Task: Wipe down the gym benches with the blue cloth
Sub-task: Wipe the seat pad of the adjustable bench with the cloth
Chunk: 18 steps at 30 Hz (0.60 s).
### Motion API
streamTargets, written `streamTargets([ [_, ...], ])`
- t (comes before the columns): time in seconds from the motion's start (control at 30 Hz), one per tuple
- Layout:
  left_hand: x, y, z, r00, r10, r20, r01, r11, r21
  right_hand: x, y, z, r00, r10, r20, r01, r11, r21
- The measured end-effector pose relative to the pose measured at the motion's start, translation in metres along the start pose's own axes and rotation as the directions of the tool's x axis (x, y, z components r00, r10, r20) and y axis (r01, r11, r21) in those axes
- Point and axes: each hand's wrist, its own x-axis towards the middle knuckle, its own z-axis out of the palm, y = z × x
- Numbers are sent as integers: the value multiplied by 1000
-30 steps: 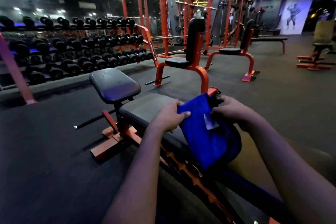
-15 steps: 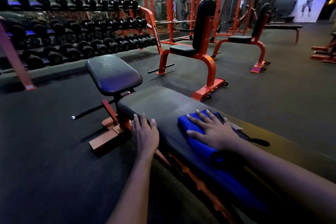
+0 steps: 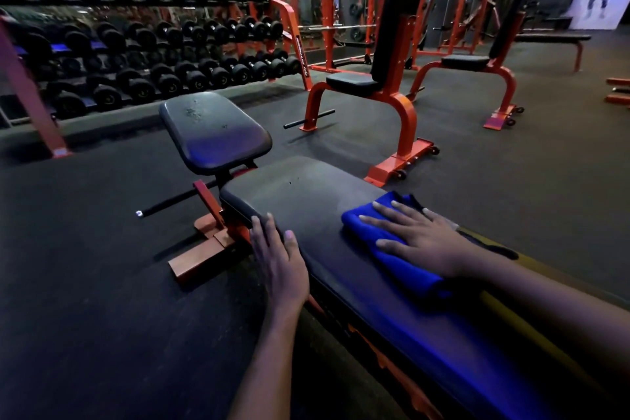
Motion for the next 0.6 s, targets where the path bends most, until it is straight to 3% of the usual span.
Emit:
streamTargets([
  [0.17, -1, -1, -1, 1000, 8, 1, -8, 1000, -7, 61, -6, -8, 964, 264, -24, -261, 960, 104],
  [0.27, -3, -1, -2, 1000, -5, 24, 6, 1000, -28, 104, -21, -12, 943, 334, -15, -329, 935, 131],
  [0.37, -2, 1, -4, 1000, 3, 21, -3, 1000, -15, 123, -34, -15, 956, 294, -8, -292, 951, 102],
  [0.43, 1, -1, -5, 1000, 23, -17, -22, 1000, 14, 112, -34, -15, 982, 189, -14, -188, 981, 49],
  [0.53, 12, -8, -7, 991, 53, -126, -55, 998, -16, 93, -19, -9, 1000, -3, -18, 3, 1000, 2],
  [0.6, 27, -14, -6, 979, 11, -205, -25, 998, -66, 100, -9, -12, 1000, 6, 4, -6, 1000, 24],
])
